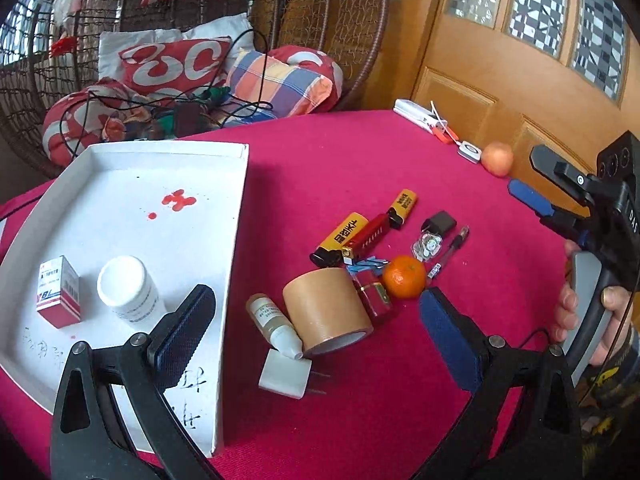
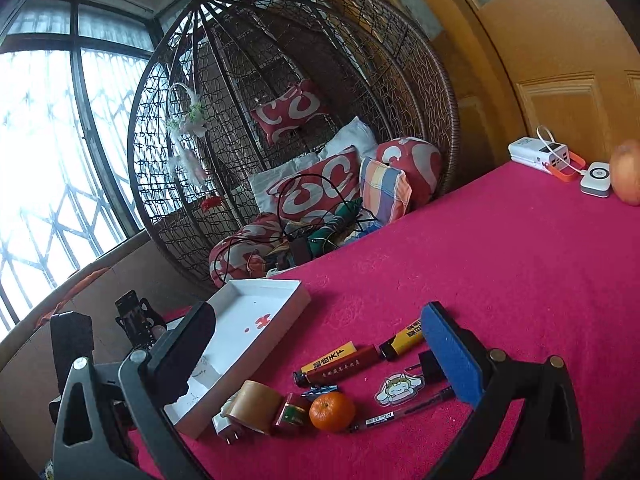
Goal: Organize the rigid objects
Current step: 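Move the left tool to the brown tape roll and grasp it, then lift the tape roll with the left tool while the right tool grasps the orange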
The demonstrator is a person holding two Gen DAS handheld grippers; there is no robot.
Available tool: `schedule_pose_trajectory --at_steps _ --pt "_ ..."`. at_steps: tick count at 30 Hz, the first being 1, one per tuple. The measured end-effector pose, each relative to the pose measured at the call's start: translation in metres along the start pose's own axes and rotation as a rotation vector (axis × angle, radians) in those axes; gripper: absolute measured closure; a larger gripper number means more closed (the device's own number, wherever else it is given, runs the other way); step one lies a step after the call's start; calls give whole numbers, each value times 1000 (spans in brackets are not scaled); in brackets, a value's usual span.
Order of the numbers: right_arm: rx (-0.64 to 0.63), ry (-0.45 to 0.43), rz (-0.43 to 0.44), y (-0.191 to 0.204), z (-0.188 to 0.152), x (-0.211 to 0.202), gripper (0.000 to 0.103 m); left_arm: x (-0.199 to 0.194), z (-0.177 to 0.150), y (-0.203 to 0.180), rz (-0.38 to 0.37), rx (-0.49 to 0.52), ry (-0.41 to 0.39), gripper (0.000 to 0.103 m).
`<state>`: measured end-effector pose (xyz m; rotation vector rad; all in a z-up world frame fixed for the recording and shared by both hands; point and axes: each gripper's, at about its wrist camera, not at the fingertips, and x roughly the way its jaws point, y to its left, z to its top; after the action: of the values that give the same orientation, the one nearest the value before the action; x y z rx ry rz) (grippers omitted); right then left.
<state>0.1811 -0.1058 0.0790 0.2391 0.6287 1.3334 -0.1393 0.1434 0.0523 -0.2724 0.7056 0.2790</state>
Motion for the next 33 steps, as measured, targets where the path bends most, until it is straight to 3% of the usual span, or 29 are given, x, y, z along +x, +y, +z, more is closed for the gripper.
schedule_pose_trajectory --at_steps 3,12,15,17,18,20,23,28,33 --pt "31 9 -13 -14 -3 -7 0 22 5 -16 -1 126 63 0" --pt "85 10 -38 -51 -5 -27 0 69 7 -28 -33 357 283 1" --pt "129 28 -43 -65 -7 -29 0 76 -2 -35 -13 411 332 9" --pt "147 35 -46 -71 -8 -30 0 76 -6 -36 -39 404 359 23" --pt "152 38 -47 -73 -9 -31 0 74 -7 -36 -72 385 365 31" --pt "157 46 -43 -74 -11 -30 0 69 -13 -40 -113 378 368 31" --pt "158 62 -31 -72 -12 -27 0 63 -21 -50 -83 404 348 31" --pt "146 96 -7 -64 -14 -19 0 58 -23 -50 -80 334 307 32" --pt "-26 180 -26 -33 -18 -3 0 36 -29 -48 -95 242 228 32"
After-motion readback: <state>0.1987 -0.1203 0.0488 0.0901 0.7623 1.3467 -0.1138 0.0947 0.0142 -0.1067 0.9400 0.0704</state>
